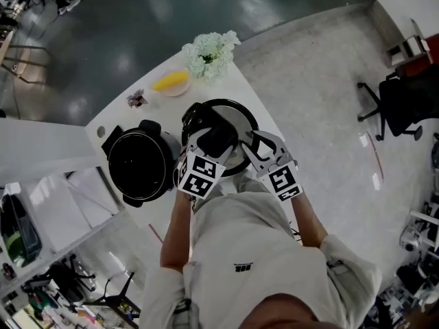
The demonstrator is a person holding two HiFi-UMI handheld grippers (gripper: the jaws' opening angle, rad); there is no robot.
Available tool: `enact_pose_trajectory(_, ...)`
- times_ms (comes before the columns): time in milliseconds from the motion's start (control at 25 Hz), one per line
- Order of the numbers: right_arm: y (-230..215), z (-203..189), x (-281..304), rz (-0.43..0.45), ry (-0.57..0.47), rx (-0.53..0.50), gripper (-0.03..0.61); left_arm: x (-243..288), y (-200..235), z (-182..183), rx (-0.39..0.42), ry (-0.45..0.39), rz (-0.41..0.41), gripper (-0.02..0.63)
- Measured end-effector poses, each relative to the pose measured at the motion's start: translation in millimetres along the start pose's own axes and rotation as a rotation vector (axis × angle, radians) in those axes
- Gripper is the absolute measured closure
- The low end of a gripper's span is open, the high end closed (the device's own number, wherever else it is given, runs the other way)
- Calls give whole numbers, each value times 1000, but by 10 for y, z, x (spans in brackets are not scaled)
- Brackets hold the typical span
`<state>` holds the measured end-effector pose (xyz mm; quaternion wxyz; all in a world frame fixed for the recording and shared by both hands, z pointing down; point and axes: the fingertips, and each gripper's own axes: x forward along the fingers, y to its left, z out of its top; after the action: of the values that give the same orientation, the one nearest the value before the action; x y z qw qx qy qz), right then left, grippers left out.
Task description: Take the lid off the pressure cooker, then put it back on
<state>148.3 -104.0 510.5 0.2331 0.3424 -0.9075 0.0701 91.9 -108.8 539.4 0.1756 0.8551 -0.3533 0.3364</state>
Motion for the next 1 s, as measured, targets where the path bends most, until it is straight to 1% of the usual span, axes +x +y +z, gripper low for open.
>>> enact_pose_trajectory(200, 129, 323, -32, 25, -43, -26, 442, -286, 83, 129, -9, -27, 11, 328)
enact_pose_trajectory(520, 381, 695, 62, 62, -78, -68, 442, -711, 284, 161, -1, -40, 46, 328)
enact_pose_trajectory(680, 549, 818, 172, 86, -108, -116, 442, -899, 407, 92, 3, -40, 58, 328)
enact_pose_trajectory(880, 784, 948, 285, 103, -91, -104, 442, -1103, 544, -46, 1, -35, 57, 328)
enact_pose_trajectory(1000, 910, 1014, 369, 106, -98, -122, 442, -1229, 612, -147, 2, -29, 47, 327)
